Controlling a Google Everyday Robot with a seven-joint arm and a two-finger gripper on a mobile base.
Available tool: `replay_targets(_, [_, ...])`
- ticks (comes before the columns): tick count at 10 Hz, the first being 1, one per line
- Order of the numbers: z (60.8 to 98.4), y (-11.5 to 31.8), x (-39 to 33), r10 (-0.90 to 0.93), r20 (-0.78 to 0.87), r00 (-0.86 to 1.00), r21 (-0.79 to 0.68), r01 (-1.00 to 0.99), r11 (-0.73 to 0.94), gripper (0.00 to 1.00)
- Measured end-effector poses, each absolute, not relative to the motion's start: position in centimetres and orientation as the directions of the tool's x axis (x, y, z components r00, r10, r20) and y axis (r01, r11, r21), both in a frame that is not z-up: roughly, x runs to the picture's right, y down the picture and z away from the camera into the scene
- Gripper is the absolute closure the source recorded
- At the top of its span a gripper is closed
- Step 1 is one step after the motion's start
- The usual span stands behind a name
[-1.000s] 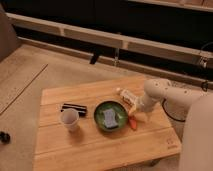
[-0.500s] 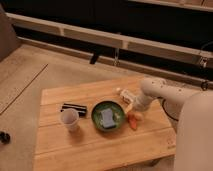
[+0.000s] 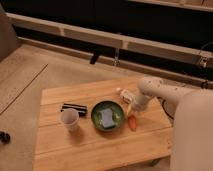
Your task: Drag the pepper across the table
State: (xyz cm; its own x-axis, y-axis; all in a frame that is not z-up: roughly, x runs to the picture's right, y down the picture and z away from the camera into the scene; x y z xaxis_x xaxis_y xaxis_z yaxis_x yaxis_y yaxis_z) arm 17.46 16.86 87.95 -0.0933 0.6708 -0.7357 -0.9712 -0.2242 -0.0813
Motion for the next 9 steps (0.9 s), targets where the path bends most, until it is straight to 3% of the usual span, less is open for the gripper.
replay_targets(9, [81.9, 19.0, 31.3, 0.656, -0.666, -0.354, 0.255, -0.935, -0.246, 0.99])
